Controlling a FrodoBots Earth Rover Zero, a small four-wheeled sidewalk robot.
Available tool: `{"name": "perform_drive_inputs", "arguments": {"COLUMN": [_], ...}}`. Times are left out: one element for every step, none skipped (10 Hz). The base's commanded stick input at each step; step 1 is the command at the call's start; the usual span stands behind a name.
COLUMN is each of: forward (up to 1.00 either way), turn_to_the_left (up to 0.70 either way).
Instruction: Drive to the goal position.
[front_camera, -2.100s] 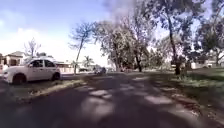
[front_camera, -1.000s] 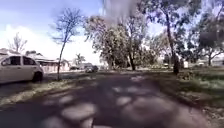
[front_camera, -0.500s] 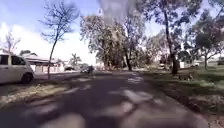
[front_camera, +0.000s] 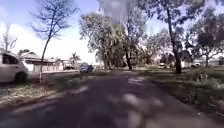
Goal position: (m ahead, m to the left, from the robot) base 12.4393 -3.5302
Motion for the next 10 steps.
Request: {"name": "perform_drive_inputs", "arguments": {"forward": [1.00, 1.00, 1.00, 1.00, 1.00, 1.00, 1.00, 1.00, 1.00, 1.00], "turn_to_the_left": [-0.02, -0.01, -0.01, 0.00, 0.00, 0.00, 0.00, 0.00, 0.00, 0.00]}}
